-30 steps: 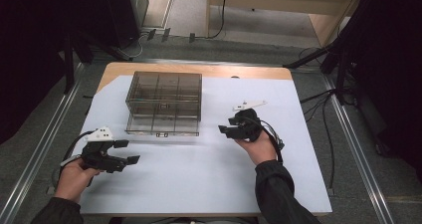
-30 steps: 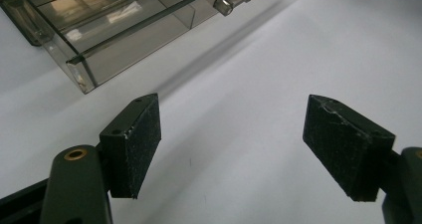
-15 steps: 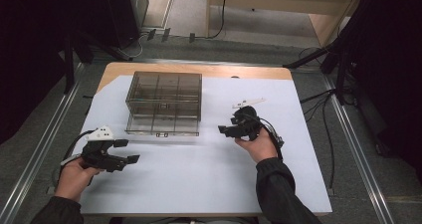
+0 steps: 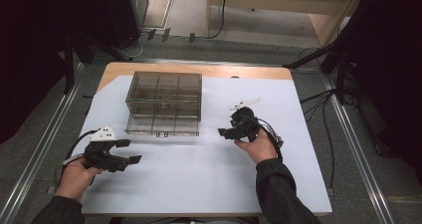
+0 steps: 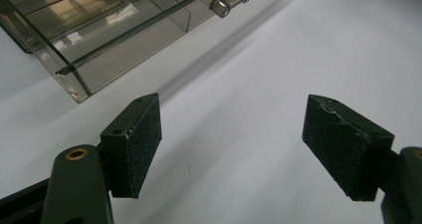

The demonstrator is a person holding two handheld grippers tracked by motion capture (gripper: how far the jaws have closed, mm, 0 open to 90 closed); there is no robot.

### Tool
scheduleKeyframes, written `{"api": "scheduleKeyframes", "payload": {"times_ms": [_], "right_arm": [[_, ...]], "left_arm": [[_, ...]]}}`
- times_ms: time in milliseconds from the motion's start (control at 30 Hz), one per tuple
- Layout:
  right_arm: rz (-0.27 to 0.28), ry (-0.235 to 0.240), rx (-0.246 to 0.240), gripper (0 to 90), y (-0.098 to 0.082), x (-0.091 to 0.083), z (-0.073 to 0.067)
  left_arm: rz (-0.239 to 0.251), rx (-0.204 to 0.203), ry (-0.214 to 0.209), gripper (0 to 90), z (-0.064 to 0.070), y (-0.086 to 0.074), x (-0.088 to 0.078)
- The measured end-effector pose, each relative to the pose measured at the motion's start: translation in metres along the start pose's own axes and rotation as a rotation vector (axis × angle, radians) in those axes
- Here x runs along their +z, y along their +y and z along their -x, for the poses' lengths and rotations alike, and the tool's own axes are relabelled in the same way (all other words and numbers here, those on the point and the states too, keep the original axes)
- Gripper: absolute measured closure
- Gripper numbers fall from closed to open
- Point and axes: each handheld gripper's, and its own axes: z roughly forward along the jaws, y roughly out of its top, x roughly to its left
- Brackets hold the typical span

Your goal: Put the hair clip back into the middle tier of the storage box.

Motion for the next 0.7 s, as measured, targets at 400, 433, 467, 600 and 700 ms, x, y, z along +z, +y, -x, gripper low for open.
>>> {"api": "scheduleKeyframes", "payload": {"times_ms": [400, 433, 467, 600, 700], "right_arm": [[-0.028, 0.037, -0.001, 48.8, 0.0054, 0.0025, 0.0040], [-0.028, 0.037, -0.001, 48.8, 0.0054, 0.0025, 0.0040], [-0.031, 0.036, -0.003, 49.5, 0.0052, 0.0028, 0.0045], [-0.034, 0.041, -0.003, 50.3, 0.0060, 0.0023, 0.0046], [-0.040, 0.034, -0.009, 51.1, 0.0060, 0.0029, 0.0063]], "left_arm": [[0.003, 0.006, -0.001, 24.2, 0.0002, 0.0009, 0.0014], [0.003, 0.006, -0.001, 24.3, 0.0002, 0.0009, 0.0014], [0.005, 0.011, -0.007, 24.2, 0.0015, 0.0019, 0.0007], [0.000, 0.017, -0.007, 24.3, 0.0015, 0.0029, 0.0021], [0.002, 0.015, -0.009, 24.3, 0.0017, 0.0041, 0.0023]]}}
